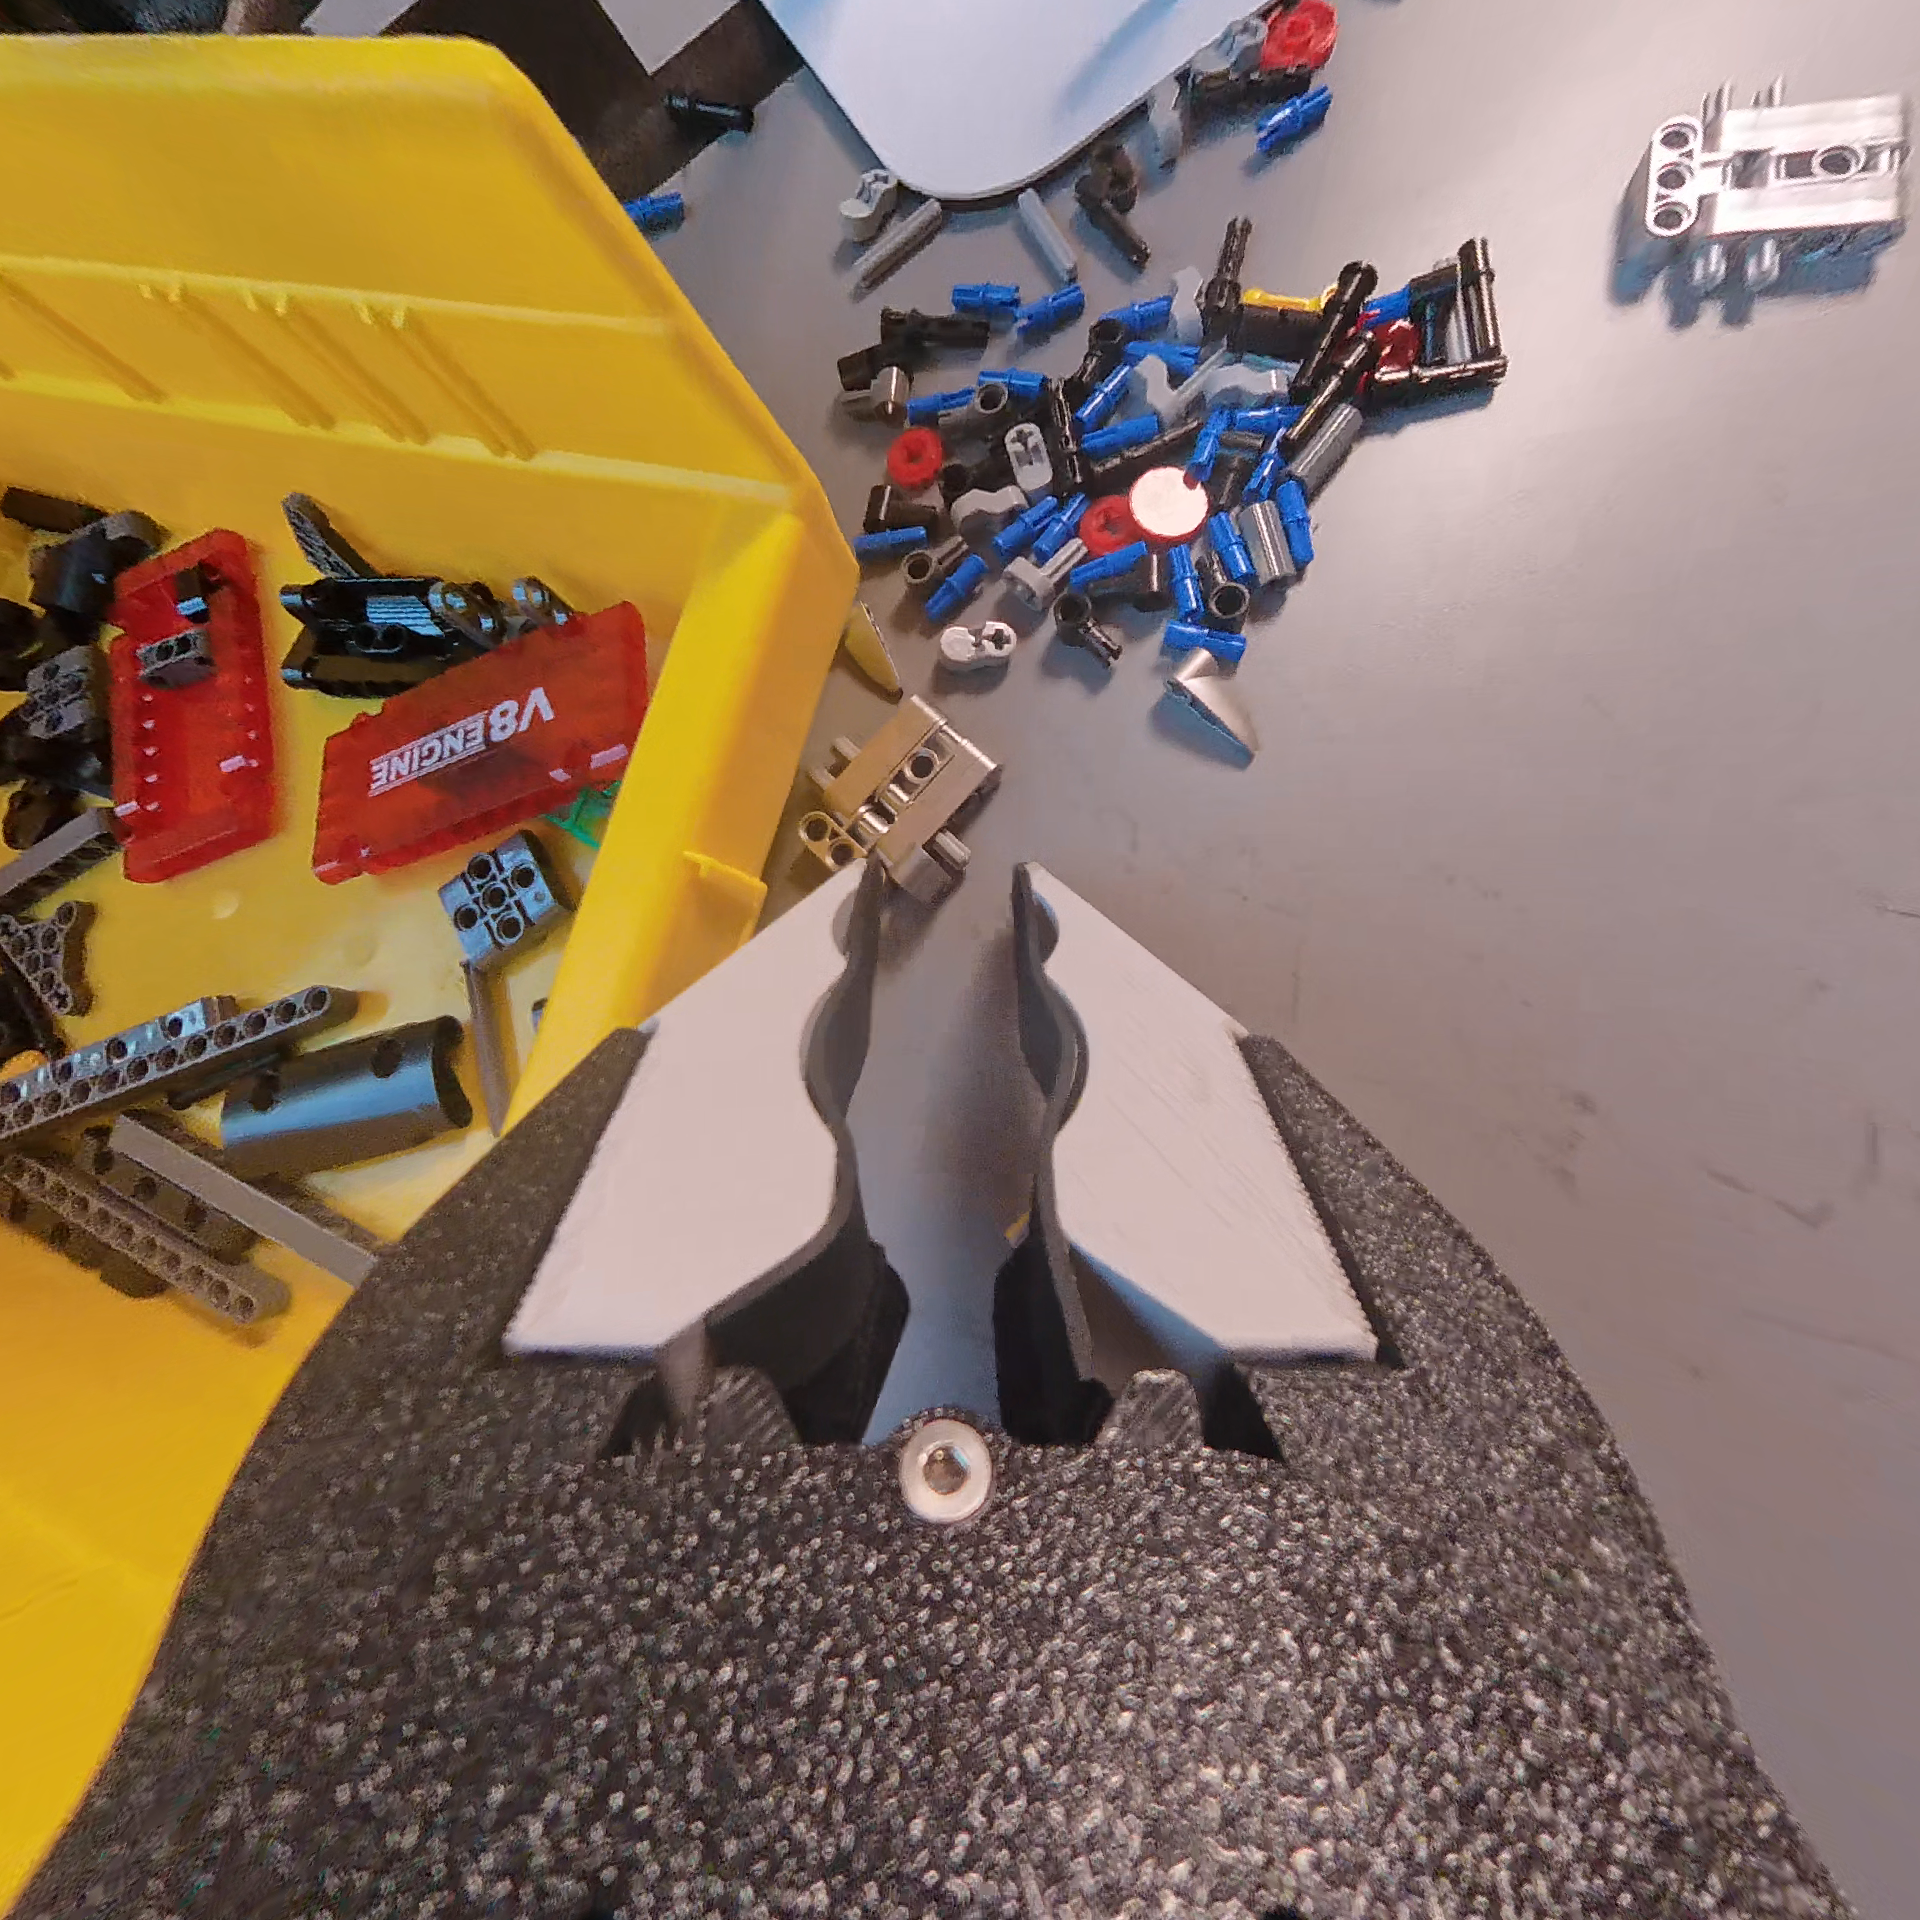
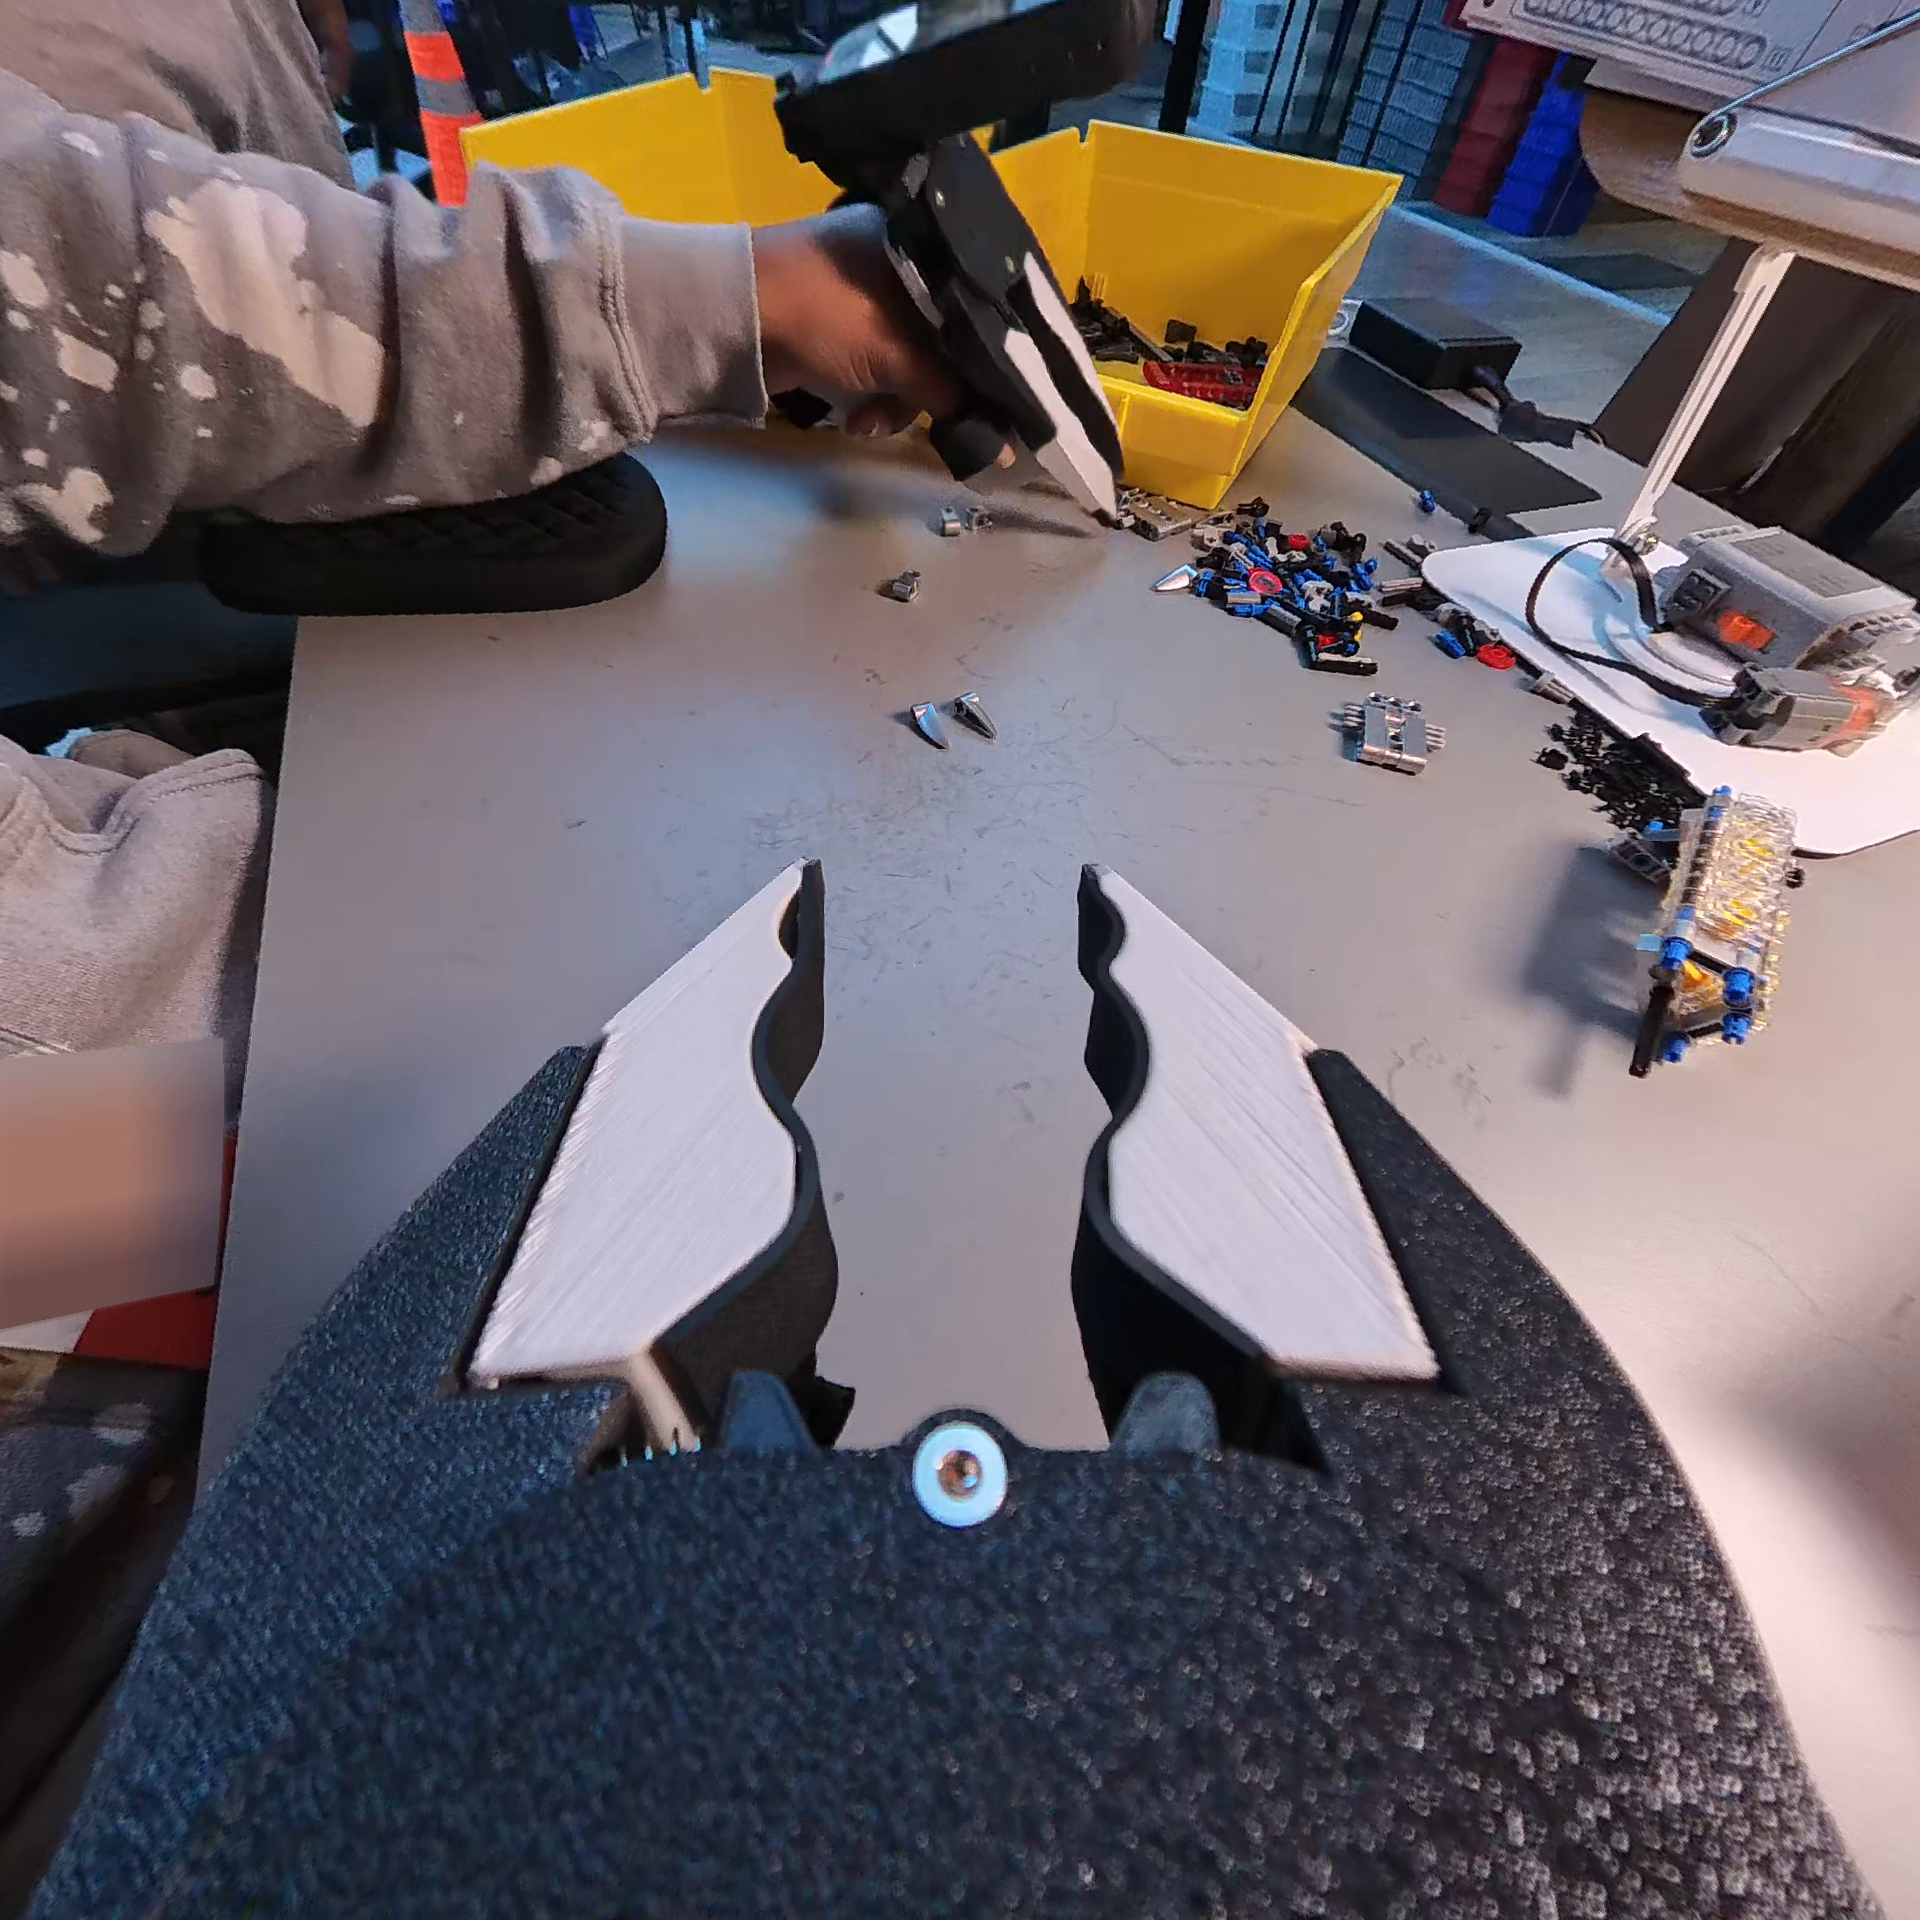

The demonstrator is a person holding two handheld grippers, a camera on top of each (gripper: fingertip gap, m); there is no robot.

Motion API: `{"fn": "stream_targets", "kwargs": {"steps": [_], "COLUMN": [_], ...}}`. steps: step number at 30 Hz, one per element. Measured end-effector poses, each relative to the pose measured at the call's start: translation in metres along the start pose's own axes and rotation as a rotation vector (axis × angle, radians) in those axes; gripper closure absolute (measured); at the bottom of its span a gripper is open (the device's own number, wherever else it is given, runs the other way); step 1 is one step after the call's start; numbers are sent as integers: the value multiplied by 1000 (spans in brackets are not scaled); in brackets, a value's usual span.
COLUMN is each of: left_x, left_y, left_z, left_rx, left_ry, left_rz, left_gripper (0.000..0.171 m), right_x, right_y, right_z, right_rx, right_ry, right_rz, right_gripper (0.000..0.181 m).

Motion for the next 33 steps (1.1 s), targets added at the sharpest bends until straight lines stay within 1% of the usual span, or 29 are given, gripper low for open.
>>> {"fn": "stream_targets", "kwargs": {"steps": [1,2,4,5,7,9,10,11,12,14,15,16,19,21,23,24,26,28,31,33], "left_x": [-1,-1,-1,0,2,8,11,15,17,18,16,12,5,3,2,1,1,3,7,10], "left_y": [3,5,5,2,-5,-16,-22,-28,-34,-42,-42,-41,-24,-10,1,4,5,3,-3,-9], "left_z": [0,1,3,5,14,28,37,45,51,46,37,28,6,0,0,0,0,5,16,25], "left_rx": [4,7,9,19,52,103,153,203,224,165,123,113,138,124,153,162,196,216,180,195], "left_ry": [8,14,21,20,11,15,23,35,54,95,93,72,-7,-11,-23,-28,-33,-49,12,42], "left_rz": [-12,-24,-34,-37,-42,-38,-42,-39,-26,-8,0,7,-21,-45,-64,-57,-68,-62,-55,-51], "left_gripper": [160,165,166,171,171,171,171,169,164,156,153,147,130,126,125,132,155,170,171,171], "right_x": [0,0,0,0,0,0,0,0,0,0,0,0,0,0,0,0,0,0,0,0], "right_y": [0,-1,-1,-1,-2,-2,-1,-1,-1,0,1,1,3,2,1,0,0,0,0,0], "right_z": [0,0,1,1,1,1,1,0,0,0,0,0,-2,-2,-1,-1,0,0,0,-1], "right_rx": [0,-1,-2,-3,-5,-7,-7,-7,-8,-9,-11,-11,-4,-1,-2,-3,-6,-9,-10,-6], "right_ry": [2,4,7,8,9,8,7,5,4,2,2,1,-13,-17,-9,-4,3,6,4,-4], "right_rz": [2,4,8,10,13,12,11,10,8,2,-2,-7,-17,-14,-6,-2,5,8,7,5], "right_gripper": [133,133,133,133,133,133,133,133,133,133,133,133,133,133,133,133,133,133,133,133]}}
Point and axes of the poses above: each gripper's, where its closed fingertips meet, y out along the fingers, x out of its underside, z = x × y across the jaws, the point moved 10 cm from there along -y, back along the fingers, and after that the axes turned 4 degrees about -z, right-handed, at the moved point
